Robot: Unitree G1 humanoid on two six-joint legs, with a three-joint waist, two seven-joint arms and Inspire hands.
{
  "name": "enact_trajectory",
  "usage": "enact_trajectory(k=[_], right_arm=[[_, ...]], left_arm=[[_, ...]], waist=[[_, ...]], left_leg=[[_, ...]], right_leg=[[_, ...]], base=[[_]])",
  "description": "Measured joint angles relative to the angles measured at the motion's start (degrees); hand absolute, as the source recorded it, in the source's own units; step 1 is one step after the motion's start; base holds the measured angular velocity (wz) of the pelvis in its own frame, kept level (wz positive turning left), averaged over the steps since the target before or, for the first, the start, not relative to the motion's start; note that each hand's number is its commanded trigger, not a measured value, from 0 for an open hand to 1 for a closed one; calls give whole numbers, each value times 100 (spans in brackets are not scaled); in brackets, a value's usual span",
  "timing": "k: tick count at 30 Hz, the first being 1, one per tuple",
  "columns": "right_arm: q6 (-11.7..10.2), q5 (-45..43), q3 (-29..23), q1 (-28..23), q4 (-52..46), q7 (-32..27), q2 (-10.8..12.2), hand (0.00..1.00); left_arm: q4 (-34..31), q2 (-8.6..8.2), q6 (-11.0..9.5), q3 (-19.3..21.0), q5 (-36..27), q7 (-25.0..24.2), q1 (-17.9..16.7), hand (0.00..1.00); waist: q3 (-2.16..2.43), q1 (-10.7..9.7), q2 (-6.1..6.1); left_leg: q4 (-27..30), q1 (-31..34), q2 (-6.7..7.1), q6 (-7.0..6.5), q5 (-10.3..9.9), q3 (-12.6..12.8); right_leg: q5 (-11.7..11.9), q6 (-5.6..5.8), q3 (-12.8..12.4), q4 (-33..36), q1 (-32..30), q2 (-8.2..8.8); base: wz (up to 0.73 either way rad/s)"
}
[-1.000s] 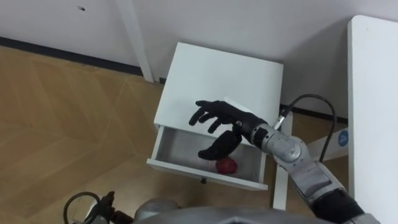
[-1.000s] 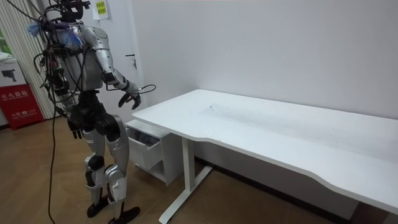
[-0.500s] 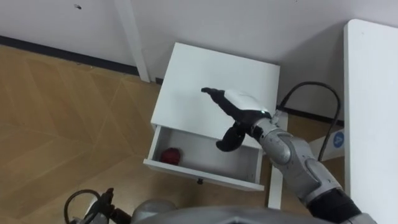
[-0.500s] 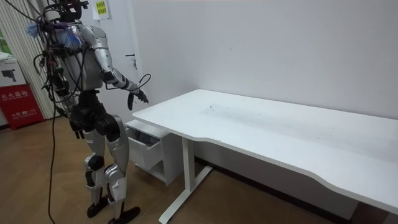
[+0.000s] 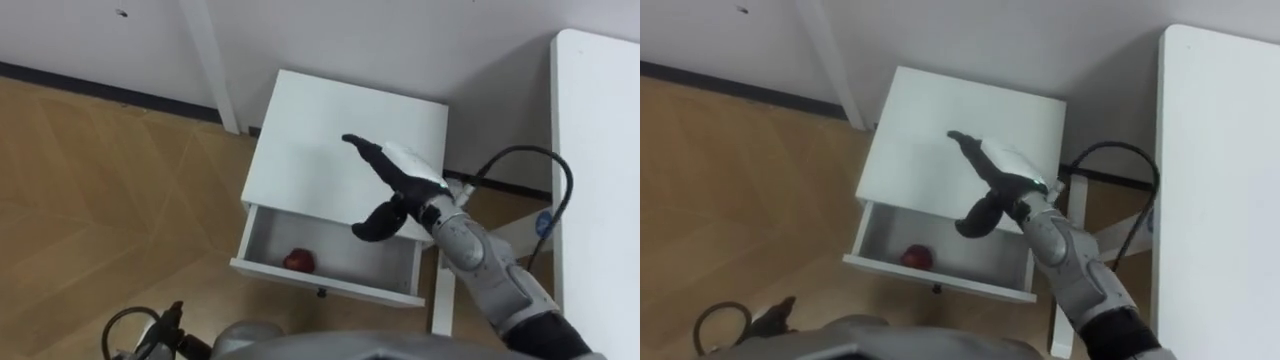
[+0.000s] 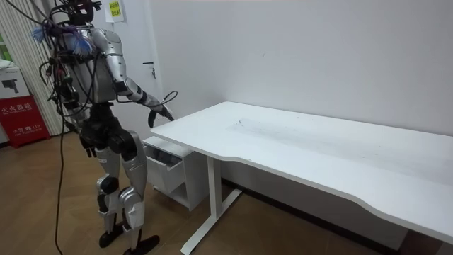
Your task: Put apple and close drawer
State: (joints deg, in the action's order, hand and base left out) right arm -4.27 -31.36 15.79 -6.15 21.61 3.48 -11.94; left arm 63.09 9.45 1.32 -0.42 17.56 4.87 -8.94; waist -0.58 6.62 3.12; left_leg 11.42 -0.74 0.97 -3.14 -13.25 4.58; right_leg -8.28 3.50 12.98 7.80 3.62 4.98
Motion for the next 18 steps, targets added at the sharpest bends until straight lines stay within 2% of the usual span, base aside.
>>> enact_trajectory(k=[2, 3, 4, 5, 6, 7, 8, 9, 10, 11, 12, 13, 14, 15, 16, 17, 18], right_arm=[[4, 101, -354, -90, 498, -229, 5, 0], [34, 204, -655, -97, 844, -330, 14, 0], [58, 246, -997, -152, 1137, -486, 12, 0], [77, 292, -1171, -215, 1245, -576, 3, 0], [95, 406, -1511, -333, 1456, -721, -12, 0], [109, 439, -1799, -378, 1756, -871, -55, 0], [111, 471, -1930, -318, 1964, -911, -73, 0], [103, 562, -1967, -154, 2308, -940, -48, 0], [17, 612, -1933, -204, 2381, -962, -43, 0], [-63, 690, -1914, -263, 2439, -965, -42, 0], [-130, 909, -1788, -346, 2664, -981, -19, 0], [-112, 1162, -1501, -328, 3056, -984, -27, 0], [-70, 1285, -1430, -333, 3235, -951, -38, 0], [82, 1524, -1487, -355, 3494, -902, -58, 0], [233, 1755, -1510, -359, 3730, -875, -149, 0], [271, 1816, -1517, -358, 3831, -874, -197, 0], [303, 1882, -1507, -377, 4032, -860, -253, 0]], left_arm=[[4, 2, 1, 38, -10, 30, -42, 0], [11, -11, 4, 42, -6, 50, -103, 0], [19, -14, 4, 57, -5, 57, -154, 0], [33, -5, 1, 74, -13, 60, -156, 0], [85, 37, -1, 178, 9, 64, -133, 0], [241, 78, -17, 266, 6, 71, -37, 0], [316, 120, -25, 267, -14, 72, -1, 0], [478, 201, -28, 294, -120, 62, 89, 0], [601, 223, 9, 297, -197, 60, 173, 0], [609, 227, 21, 296, -239, 58, 186, 0], [561, 304, 36, 287, -240, 56, 196, 0], [551, 466, 52, 240, -233, 43, 230, 0], [545, 539, 75, 243, -193, 40, 236, 0], [468, 609, 130, 317, -157, 59, 237, 0], [260, 476, 242, 486, -172, 66, 62, 0], [155, 391, 275, 488, -174, 49, -73, 0], [8, 279, 374, 469, -212, 20, -286, 0]], waist=[[-7, -118, -52], [-10, -221, -132], [4, -335, -225], [13, -392, -251], [30, -565, -261], [44, -648, -334], [31, -621, -413], [-32, -608, -526], [-115, -669, -720], [-109, -702, -935], [-124, -842, -1191], [-150, -1013, -895], [-144, -1068, -768], [-80, -1113, -625], [-48, -1040, -586], [-44, -1010, -608], [-34, -915, -601]], left_leg=[[63, 6, 20, -3, -2, 70], [135, 27, 37, -16, 0, 178], [145, 17, 30, -57, 24, 297], [149, 5, 51, -67, 29, 367], [245, 1, 79, -184, -5, 455], [416, 27, 36, -385, -127, 524], [516, 63, -28, -433, -159, 587], [660, 125, -129, -486, -210, 402], [713, 159, -379, -476, -204, 42], [729, 182, -582, -441, -179, -81], [911, 318, -828, -392, -163, -123], [1269, 499, -651, -352, -142, 276], [1392, 592, -544, -424, -240, 438], [1872, 827, -454, -539, -741, 553], [2245, 1020, -408, -586, -922, 582], [2234, 1001, -395, -577, -939, 593], [2036, 890, -350, -544, -866, 600]], right_leg=[[-17, 26, 49, 204, -79, 79], [-64, 58, 56, 711, -305, 145], [-114, 66, 21, 1685, -794, 244], [-82, 37, -38, 2311, -1100, 333], [262, -16, -283, 3629, -1799, 519], [1219, 84, -655, 4693, -2583, 510], [1647, 72, -858, 5175, -2961, 434], [1561, -53, -1087, 6874, -3828, 160], [1121, -222, -851, 8609, -4598, -102], [962, -264, -603, 9248, -4926, -206], [854, -202, -313, 10006, -5367, -261], [586, -43, -491, 10399, -5548, 34], [417, -15, -661, 10455, -5547, 203], [188, 48, -846, 10320, -5378, 417], [139, -25, -990, 9603, -4937, 451], [138, -18, -982, 9020, -4581, 441], [141, 40, -922, 7449, -3689, 394]], base=[[2], [-16], [-13], [7], [8], [-15], [-82], [-103], [-82], [-21], [27], [40], [62], [44], [34], [0], [-8]])
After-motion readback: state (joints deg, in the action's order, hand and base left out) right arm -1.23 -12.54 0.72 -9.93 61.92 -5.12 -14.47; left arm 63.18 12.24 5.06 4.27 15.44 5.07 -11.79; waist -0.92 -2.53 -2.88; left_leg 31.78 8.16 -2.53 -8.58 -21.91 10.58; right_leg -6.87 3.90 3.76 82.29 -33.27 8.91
